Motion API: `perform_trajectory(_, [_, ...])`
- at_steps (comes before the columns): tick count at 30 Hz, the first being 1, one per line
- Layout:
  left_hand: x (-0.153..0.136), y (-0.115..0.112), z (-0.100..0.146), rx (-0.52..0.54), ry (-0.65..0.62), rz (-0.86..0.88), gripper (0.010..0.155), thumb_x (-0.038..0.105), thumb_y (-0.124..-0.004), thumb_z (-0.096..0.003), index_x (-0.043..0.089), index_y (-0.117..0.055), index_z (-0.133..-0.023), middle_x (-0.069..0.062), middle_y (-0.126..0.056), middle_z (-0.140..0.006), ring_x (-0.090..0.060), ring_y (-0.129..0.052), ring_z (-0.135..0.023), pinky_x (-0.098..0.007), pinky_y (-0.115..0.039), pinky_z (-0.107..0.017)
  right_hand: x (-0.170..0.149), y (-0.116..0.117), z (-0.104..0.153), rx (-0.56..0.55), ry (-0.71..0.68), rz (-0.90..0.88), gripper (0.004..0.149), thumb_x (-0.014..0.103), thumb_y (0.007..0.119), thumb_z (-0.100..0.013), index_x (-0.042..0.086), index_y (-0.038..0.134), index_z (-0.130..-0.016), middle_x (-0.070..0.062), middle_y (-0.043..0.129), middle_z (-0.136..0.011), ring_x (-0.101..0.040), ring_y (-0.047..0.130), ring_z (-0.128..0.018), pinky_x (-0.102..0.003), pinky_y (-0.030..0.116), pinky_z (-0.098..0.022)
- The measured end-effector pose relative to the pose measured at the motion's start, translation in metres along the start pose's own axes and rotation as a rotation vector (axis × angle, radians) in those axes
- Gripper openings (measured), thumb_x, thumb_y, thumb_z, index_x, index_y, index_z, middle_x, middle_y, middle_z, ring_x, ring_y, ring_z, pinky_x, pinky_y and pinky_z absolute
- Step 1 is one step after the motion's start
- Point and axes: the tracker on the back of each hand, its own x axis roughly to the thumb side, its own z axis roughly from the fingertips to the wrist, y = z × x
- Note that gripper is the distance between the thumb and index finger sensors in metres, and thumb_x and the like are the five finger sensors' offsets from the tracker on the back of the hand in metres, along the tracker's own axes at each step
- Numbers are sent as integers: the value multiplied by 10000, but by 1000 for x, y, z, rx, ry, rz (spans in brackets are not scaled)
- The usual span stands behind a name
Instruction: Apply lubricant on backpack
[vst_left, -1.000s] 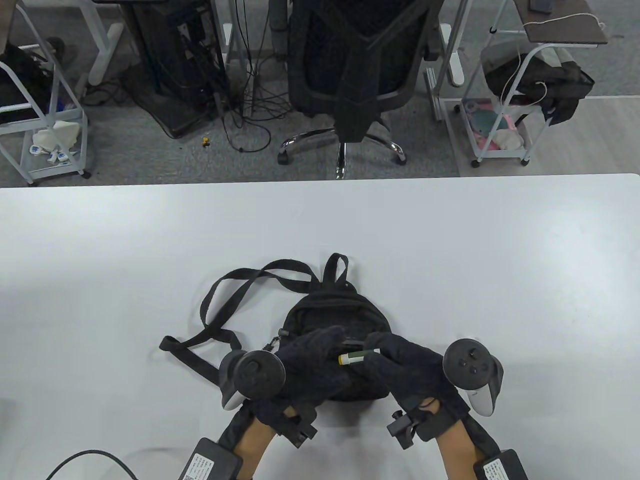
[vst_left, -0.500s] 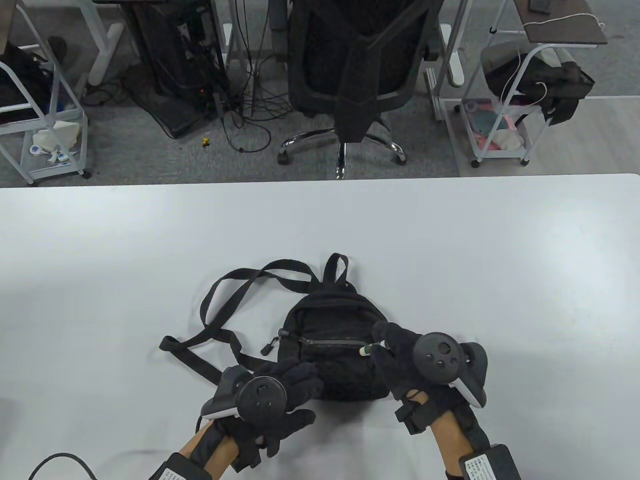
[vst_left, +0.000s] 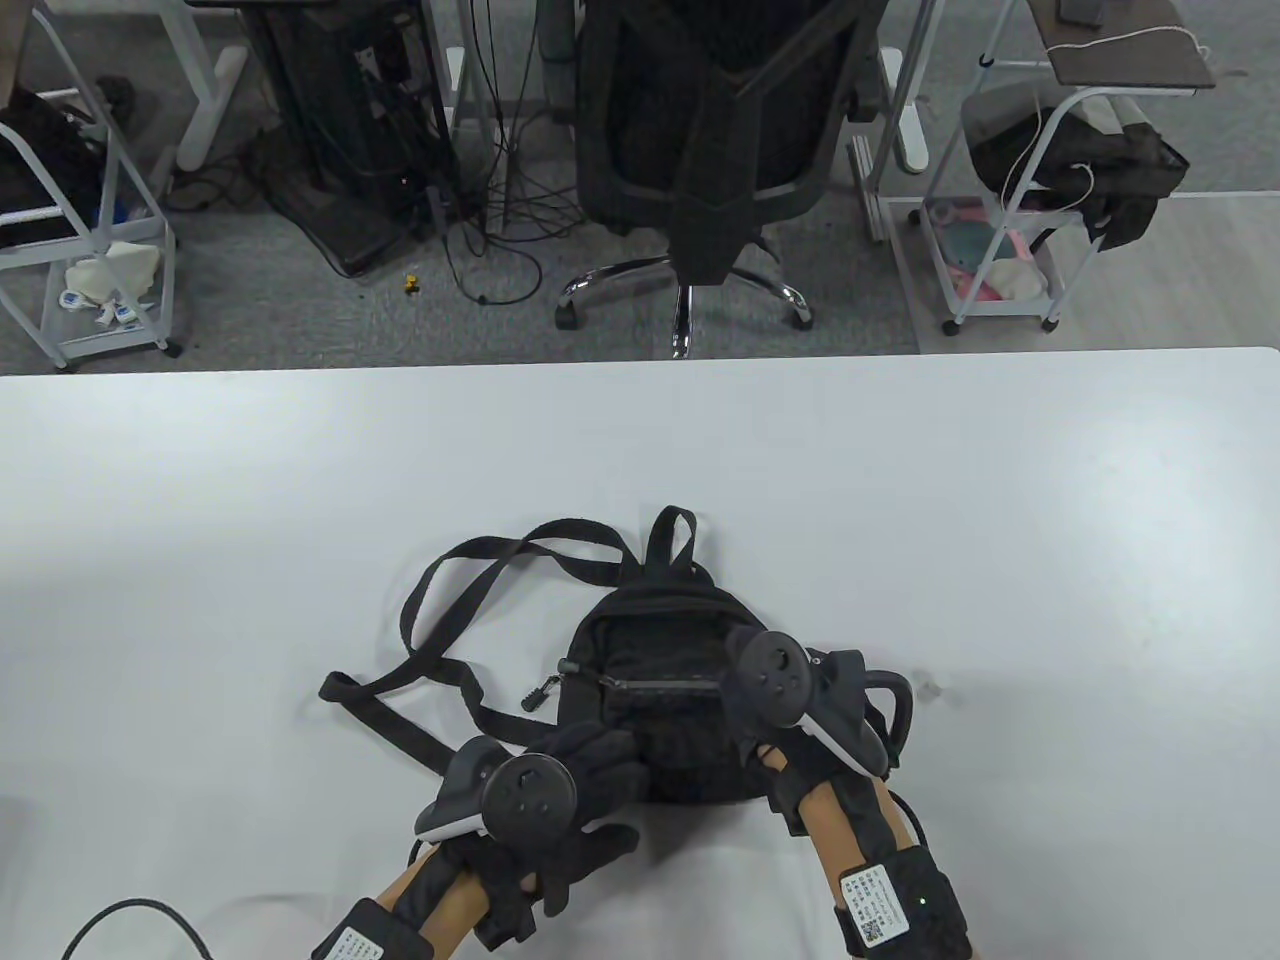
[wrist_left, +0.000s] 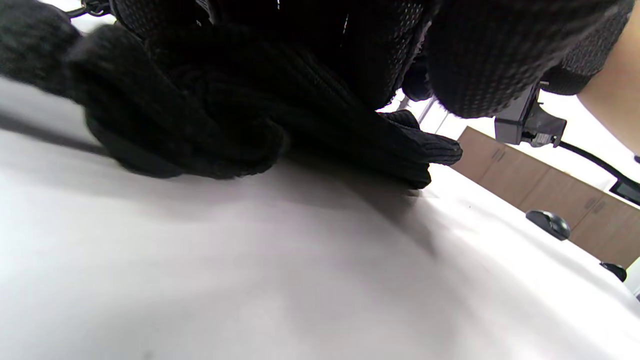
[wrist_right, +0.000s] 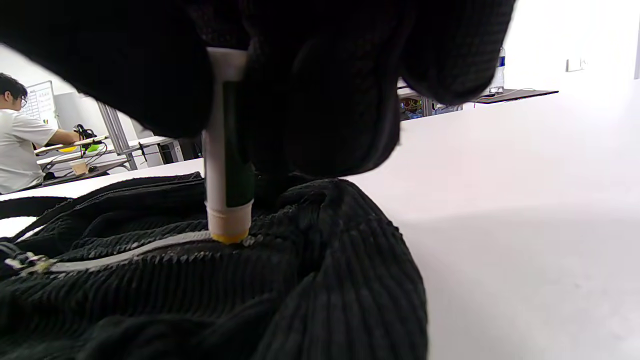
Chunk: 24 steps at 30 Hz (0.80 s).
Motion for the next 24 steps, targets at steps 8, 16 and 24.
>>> perform_trajectory(8, [0, 0, 0, 5, 7, 18, 652, 524, -830, -468, 155, -775, -1002, -150, -630, -1110, -469, -600, -998, -668, -580, -702, 1, -1, 4, -21, -20, -11, 456, 477, 907, -474, 321, 827, -894, 15, 984, -729, -160, 1089, -482, -460, 827, -529])
perform_trajectory(16, [1, 0, 2, 3, 11, 23, 660, 527, -831, -466, 162, -764, -1011, -138, -609, -1118, -457, -579, -1006, -662, -567, -707, 5, 0, 4, -15, -30, -33, 453, 481, 904, -477, 326, 825, -895, 23, 983, -731, -156, 1090, -484, -457, 828, -532])
perform_trajectory(24, [0, -1, 2, 10, 15, 19, 656, 528, -830, -465, 160, -770, -1006, -138, -618, -1113, -455, -588, -1000, -661, -572, -705, 5, 2, 4, -15, -22, -18, 451, 481, 905, -475, 328, 828, -893, 22, 986, -728, -157, 1092, -479, -457, 829, -529])
